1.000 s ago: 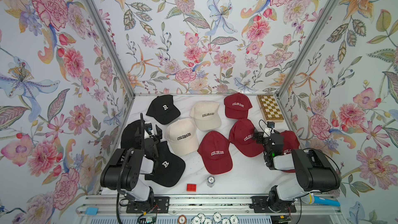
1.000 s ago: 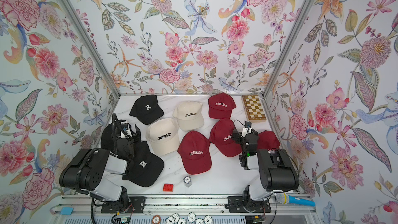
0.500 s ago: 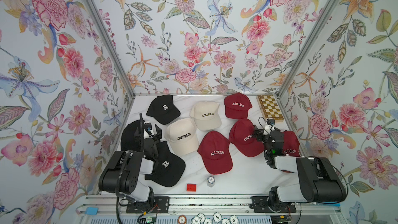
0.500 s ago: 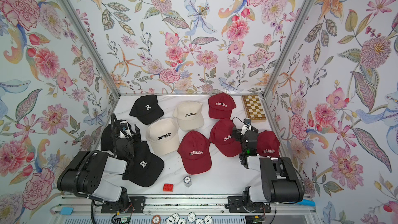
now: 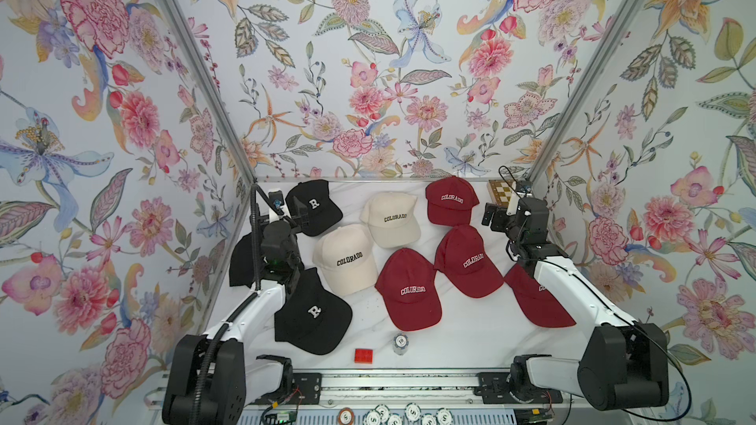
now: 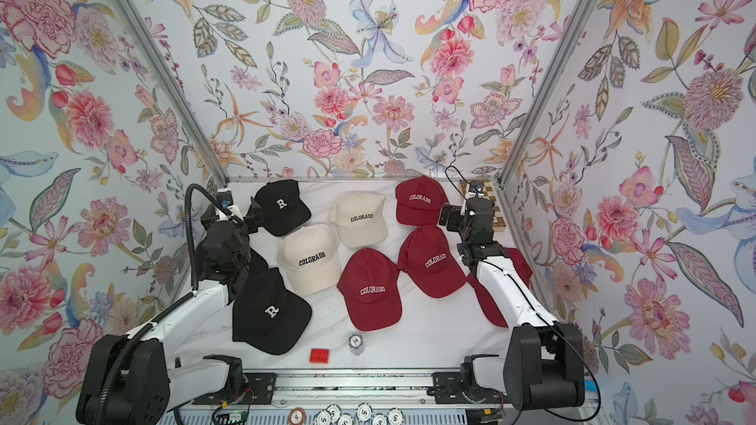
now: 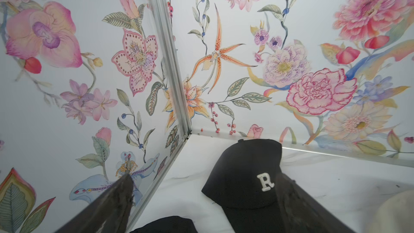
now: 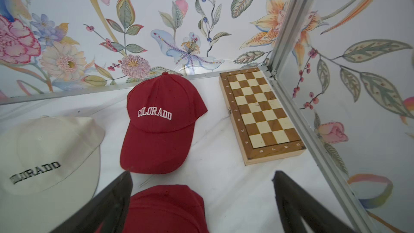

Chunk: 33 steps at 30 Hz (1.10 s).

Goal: Stack the baseball caps by color
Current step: Pick up the baseball cap from the center of the board.

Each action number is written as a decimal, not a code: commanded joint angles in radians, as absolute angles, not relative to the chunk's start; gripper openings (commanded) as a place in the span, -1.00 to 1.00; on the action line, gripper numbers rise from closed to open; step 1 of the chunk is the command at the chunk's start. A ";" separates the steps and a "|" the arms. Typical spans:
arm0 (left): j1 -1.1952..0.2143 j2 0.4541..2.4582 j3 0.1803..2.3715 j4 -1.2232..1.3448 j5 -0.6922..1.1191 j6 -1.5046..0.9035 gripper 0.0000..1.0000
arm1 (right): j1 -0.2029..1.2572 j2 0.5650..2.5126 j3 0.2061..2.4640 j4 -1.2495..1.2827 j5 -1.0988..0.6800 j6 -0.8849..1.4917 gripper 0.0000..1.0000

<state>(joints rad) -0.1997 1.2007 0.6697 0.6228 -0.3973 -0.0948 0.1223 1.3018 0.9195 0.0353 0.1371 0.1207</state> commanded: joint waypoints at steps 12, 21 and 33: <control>-0.624 1.141 0.758 0.331 -0.546 -0.192 0.99 | 0.349 1.430 1.199 -0.421 0.126 0.102 0.98; -0.651 1.062 0.708 0.304 -0.429 -0.207 0.99 | 0.381 1.475 1.249 -0.519 0.049 0.078 0.72; -0.693 1.115 0.774 0.333 -0.130 -0.248 0.99 | 0.283 1.568 1.204 -0.532 0.049 0.067 0.32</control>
